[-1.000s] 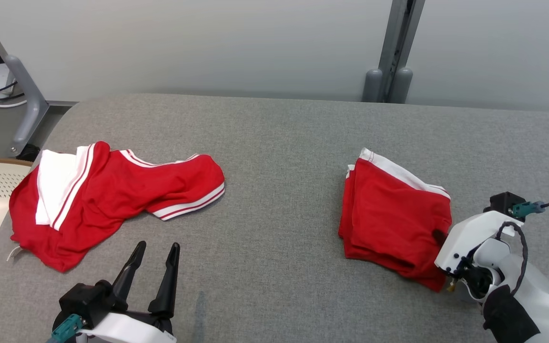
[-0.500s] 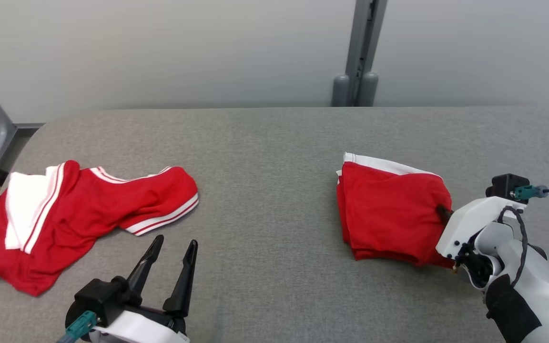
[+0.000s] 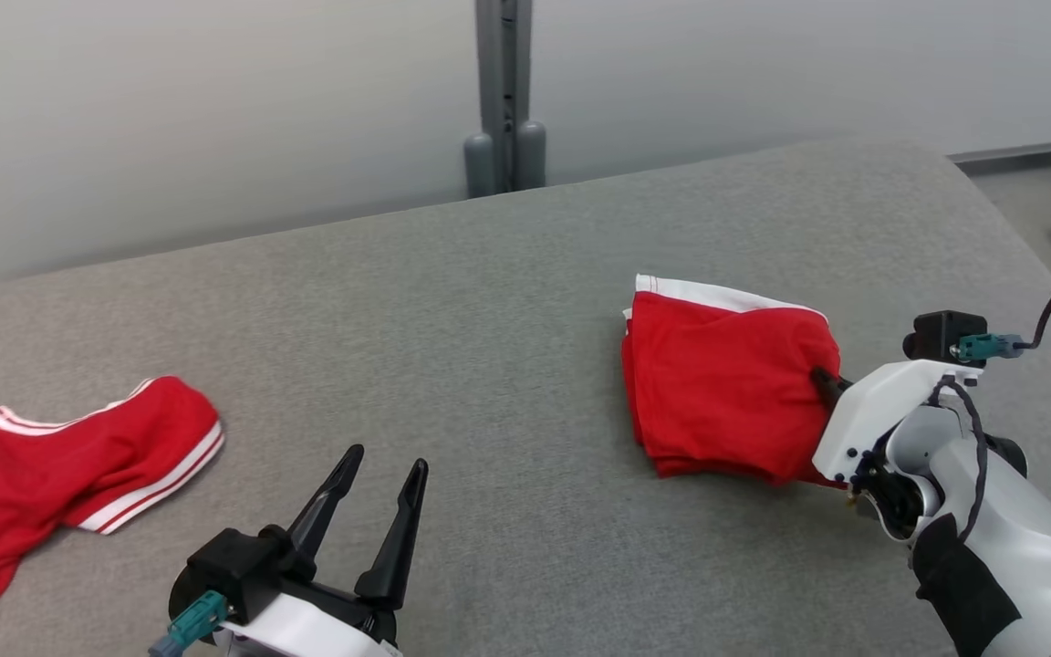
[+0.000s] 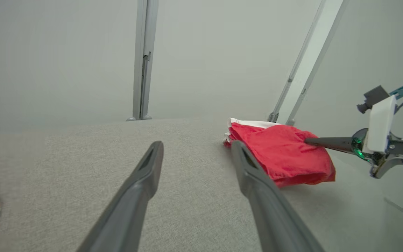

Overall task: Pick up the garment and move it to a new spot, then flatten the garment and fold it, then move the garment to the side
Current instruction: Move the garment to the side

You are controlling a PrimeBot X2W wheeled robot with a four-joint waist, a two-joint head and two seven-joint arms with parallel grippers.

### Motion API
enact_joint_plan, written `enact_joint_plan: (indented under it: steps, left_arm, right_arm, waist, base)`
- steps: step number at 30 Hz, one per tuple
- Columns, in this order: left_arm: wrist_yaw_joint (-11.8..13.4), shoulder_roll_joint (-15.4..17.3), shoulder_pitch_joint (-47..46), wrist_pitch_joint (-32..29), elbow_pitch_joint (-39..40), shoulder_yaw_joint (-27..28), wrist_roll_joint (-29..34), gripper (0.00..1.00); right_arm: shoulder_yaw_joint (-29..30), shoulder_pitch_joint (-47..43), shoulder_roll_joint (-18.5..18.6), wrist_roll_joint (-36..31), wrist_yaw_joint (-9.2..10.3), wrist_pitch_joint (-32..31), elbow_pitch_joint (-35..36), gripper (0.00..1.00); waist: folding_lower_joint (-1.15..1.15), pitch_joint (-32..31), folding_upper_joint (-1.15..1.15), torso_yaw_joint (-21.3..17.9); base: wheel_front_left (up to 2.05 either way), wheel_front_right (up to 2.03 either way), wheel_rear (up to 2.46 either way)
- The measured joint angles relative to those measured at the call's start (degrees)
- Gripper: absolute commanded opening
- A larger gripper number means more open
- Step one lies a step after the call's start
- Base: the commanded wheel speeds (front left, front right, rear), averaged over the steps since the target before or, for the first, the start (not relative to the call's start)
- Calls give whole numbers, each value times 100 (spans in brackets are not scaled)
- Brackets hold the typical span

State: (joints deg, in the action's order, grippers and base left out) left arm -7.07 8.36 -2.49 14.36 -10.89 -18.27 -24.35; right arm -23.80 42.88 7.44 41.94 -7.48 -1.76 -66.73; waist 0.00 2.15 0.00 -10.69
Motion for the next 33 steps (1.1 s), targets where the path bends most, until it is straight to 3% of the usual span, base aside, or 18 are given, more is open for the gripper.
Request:
enact_joint_plan:
  steps: [8,13,23,33]
  left_arm:
    - [0,55,-41,-23,104,-103,0,100]
    - [1,166,-142,-55,216,-109,0,100]
    - [-1,573,-299,-252,606,-178,-35,100]
    - [-19,1055,-458,-316,902,-135,-149,100]
  right_arm:
    - [-141,108,-49,-13,0,18,109,0]
    - [-164,364,-31,-24,-1,1,114,0]
    - [-430,1528,336,-709,-1,54,-183,0]
    - [-45,2541,771,-1172,-1,-86,-656,0]
  waist:
    - [0,151,0,-790]
    - [0,352,0,-985]
    - [0,1049,0,-966]
    - [0,1813,0,-654]
  base:
    - [0,0,0]
    - [0,0,0]
    - [0,0,0]
    - [0,0,0]
